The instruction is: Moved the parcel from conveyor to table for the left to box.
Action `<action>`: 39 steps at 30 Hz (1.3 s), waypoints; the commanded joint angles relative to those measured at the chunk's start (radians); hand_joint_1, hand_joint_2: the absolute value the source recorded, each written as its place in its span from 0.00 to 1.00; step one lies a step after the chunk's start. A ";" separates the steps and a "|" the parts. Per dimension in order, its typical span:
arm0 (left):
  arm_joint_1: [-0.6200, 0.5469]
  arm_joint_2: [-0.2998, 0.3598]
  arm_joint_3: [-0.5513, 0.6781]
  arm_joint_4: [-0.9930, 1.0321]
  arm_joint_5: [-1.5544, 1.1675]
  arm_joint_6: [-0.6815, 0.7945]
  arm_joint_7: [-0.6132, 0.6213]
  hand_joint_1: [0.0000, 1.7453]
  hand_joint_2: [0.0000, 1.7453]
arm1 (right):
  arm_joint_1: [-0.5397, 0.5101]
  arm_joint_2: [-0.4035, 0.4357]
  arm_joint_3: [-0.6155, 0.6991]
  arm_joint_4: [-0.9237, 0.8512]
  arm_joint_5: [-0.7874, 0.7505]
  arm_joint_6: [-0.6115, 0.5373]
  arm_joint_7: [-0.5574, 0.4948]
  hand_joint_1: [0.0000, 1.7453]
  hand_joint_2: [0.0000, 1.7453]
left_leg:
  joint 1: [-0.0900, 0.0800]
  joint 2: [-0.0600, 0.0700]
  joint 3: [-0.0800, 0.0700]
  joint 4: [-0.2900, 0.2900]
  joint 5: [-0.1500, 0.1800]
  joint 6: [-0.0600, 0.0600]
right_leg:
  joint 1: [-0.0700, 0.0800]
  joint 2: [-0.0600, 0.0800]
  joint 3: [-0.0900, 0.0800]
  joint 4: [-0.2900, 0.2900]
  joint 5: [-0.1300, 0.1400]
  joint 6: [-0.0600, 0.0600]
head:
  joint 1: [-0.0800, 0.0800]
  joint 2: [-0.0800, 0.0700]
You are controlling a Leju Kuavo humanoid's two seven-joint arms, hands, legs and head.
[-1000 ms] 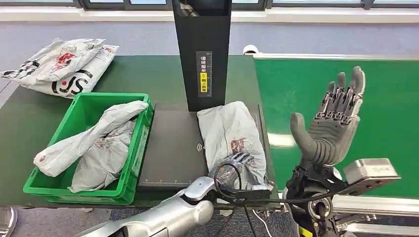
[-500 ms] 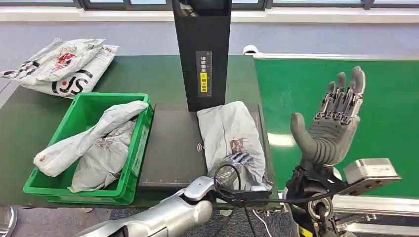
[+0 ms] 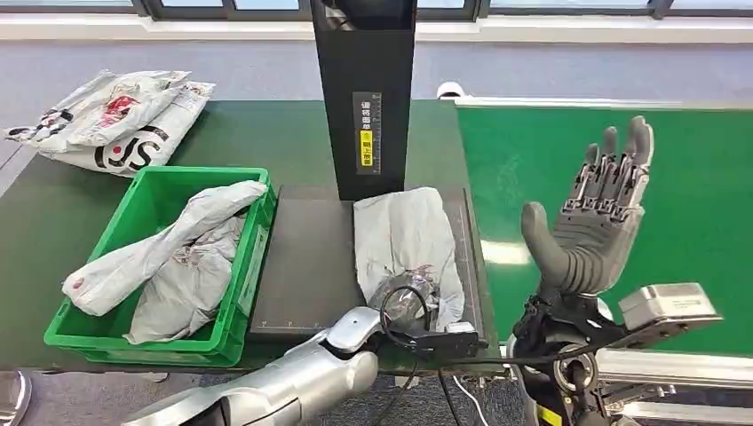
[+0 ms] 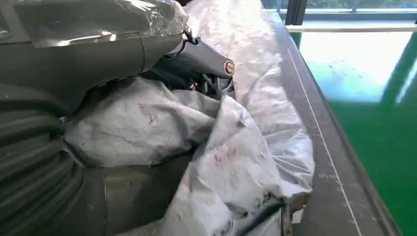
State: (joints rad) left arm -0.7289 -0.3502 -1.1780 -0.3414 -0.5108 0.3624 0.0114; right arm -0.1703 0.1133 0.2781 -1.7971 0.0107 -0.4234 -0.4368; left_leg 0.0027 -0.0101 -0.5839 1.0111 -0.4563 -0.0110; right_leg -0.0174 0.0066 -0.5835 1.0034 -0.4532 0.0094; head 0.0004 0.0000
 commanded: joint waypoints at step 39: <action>0.188 0.524 1.003 -1.116 -0.696 0.184 -0.019 1.00 1.00 | 0.133 -0.077 -0.052 -0.091 0.025 -0.088 -0.027 0.00 1.00 | 0.002 0.010 0.001 -0.002 -0.001 -0.002 | 0.002 0.009 -0.003 -0.001 0.001 -0.002 | 0.000 0.000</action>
State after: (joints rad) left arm -0.6645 0.0275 -0.4836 -1.1290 -1.1445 0.5501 0.0004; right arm -0.0887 0.0797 0.2666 -1.8326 0.0267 -0.5108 -0.4624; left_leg 0.0037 -0.0070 -0.5850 1.0098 -0.4556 -0.0124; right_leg -0.0166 0.0101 -0.5873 1.0046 -0.4537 0.0078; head 0.0004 -0.0004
